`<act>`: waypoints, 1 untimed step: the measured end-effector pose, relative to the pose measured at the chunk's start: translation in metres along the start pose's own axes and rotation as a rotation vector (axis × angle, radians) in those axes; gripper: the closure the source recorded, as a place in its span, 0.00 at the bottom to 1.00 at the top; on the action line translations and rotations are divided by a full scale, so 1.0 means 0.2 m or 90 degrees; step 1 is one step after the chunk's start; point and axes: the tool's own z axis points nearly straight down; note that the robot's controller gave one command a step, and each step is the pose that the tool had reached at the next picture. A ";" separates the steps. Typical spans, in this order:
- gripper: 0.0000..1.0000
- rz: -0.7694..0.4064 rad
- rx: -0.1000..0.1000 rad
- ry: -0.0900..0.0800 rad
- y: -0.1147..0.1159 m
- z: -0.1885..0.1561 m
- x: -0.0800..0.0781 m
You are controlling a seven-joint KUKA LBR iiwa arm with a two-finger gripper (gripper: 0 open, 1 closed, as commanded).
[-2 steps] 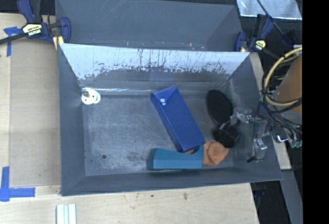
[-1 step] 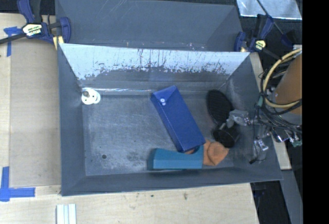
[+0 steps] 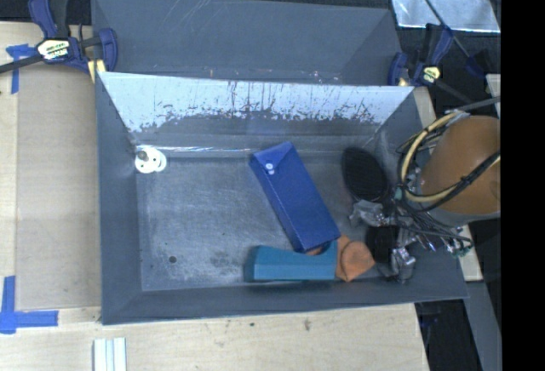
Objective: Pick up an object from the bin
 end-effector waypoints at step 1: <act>1.00 -0.057 0.000 0.000 0.02 -0.02 0.00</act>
Offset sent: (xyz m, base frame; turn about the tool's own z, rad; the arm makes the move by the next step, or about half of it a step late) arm 0.0000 0.0000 0.0000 0.0000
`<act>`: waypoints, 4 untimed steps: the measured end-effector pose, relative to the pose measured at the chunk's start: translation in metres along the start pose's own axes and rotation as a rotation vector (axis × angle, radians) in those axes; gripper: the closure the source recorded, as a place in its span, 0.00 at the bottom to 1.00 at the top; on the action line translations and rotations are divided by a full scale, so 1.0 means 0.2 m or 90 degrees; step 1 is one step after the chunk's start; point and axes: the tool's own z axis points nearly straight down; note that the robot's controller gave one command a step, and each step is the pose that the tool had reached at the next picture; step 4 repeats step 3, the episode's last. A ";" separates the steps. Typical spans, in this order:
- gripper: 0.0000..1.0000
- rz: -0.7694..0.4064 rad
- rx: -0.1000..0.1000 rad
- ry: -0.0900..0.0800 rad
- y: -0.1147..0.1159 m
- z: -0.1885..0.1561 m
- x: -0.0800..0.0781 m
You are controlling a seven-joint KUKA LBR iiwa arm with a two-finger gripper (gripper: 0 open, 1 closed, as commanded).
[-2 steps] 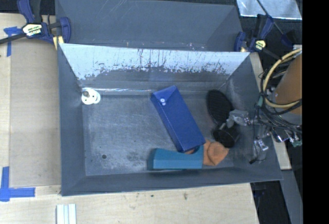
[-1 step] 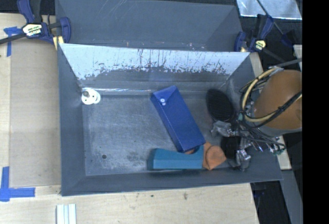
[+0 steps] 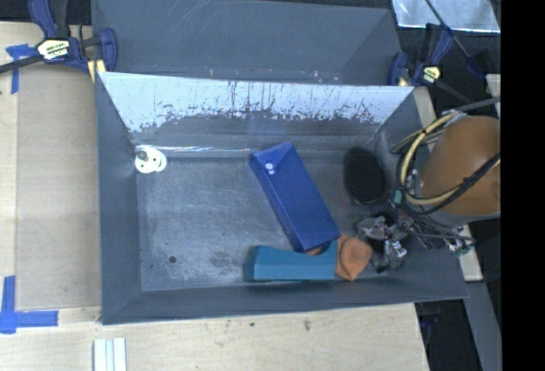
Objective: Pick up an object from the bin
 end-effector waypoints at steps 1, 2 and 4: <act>1.00 0.000 0.000 0.000 0.00 0.00 0.00; 1.00 0.000 -0.002 0.001 0.01 -0.02 0.00; 1.00 0.000 -0.003 0.004 0.01 -0.10 0.01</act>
Offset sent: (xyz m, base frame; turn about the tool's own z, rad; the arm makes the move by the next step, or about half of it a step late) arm -0.0001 0.0001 0.0591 0.0000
